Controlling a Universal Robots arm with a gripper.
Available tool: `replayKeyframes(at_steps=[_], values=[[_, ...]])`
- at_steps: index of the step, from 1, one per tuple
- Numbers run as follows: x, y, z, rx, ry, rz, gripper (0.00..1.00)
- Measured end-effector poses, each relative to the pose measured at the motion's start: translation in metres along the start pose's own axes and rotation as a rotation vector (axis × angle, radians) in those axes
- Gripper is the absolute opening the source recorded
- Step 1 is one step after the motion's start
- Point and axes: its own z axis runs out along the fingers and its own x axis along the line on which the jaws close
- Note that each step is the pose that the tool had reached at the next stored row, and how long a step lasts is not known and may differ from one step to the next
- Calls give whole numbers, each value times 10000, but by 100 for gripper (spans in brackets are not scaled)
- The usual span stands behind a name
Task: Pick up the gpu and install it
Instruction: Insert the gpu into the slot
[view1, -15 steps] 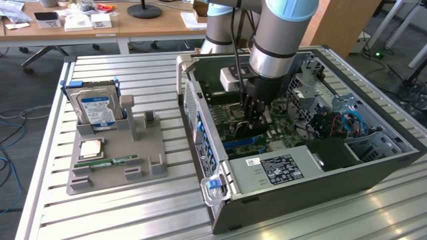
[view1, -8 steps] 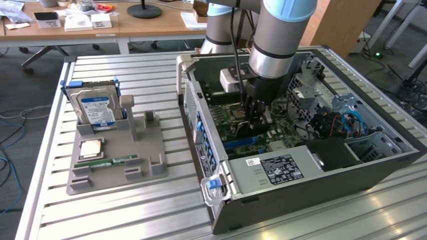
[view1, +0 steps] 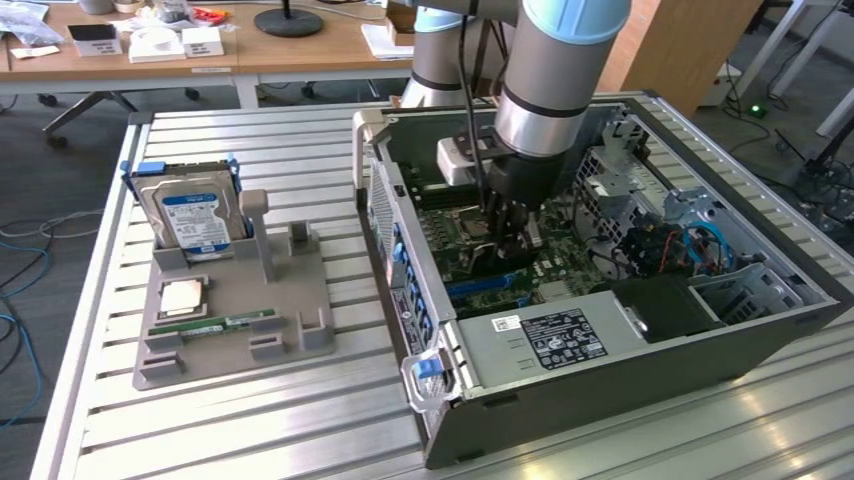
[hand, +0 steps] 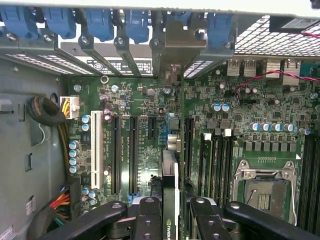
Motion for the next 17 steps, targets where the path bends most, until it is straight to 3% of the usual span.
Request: replayKeyframes(at_steps=[17], values=[[1, 4, 35, 1, 17, 0, 27]])
